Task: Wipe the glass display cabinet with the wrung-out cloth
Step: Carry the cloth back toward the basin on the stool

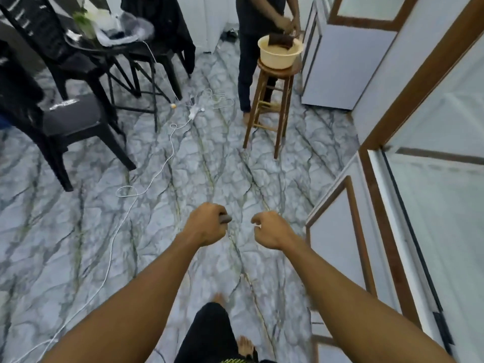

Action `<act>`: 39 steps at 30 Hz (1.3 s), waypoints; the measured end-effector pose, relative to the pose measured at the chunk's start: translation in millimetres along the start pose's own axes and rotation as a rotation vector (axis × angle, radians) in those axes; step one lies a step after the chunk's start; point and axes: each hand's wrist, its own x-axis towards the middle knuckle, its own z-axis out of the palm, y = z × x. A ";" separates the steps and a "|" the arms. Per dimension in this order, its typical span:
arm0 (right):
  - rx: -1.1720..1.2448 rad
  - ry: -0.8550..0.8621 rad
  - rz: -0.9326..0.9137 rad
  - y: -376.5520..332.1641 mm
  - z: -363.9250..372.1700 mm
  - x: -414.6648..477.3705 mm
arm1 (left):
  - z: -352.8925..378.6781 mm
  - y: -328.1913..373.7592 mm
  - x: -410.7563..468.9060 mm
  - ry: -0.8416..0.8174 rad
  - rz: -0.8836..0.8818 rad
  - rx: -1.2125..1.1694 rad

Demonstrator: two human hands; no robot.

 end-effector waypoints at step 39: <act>0.630 0.358 0.288 97.7 -512.2 787.9 | -225.8 113.5 982.6 0.013 0.424 -0.090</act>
